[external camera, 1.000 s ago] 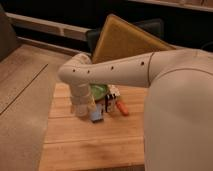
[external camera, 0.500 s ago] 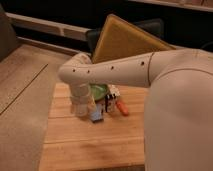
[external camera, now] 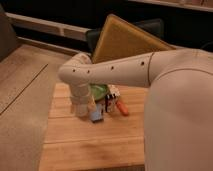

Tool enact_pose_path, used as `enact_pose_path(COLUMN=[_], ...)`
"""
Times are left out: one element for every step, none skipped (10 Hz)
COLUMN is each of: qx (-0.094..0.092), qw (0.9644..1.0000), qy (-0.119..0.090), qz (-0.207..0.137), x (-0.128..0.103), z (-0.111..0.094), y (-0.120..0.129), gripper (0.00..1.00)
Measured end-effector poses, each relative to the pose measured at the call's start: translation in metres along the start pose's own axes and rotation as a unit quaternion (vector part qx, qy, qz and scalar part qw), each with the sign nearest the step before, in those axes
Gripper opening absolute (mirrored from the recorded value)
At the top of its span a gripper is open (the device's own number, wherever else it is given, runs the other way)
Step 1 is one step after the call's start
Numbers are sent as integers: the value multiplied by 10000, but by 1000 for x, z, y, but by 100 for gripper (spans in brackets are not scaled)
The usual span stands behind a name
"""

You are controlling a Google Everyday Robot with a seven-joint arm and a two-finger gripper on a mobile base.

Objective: Place the ceramic cup over the eraser

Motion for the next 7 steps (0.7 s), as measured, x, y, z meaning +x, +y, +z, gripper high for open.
enact_pose_path(qx=[-54, -106, -199, -278, -320, -357, -371], qw=[9997, 9985, 9934, 9859, 9789, 9715, 9669], qy=[-174, -362, -684, -941, -1112, -1271, -1364], qz=[-168, -397, -896, -1354, -1684, -1966, -2125], x=[-8, -17, -34, -51, -61, -71, -76], z=[-6, -13, -26, -35, -42, -48, -52], y=[5, 12, 30, 49, 63, 75, 81], gripper=[65, 65, 65, 65, 65, 65, 65])
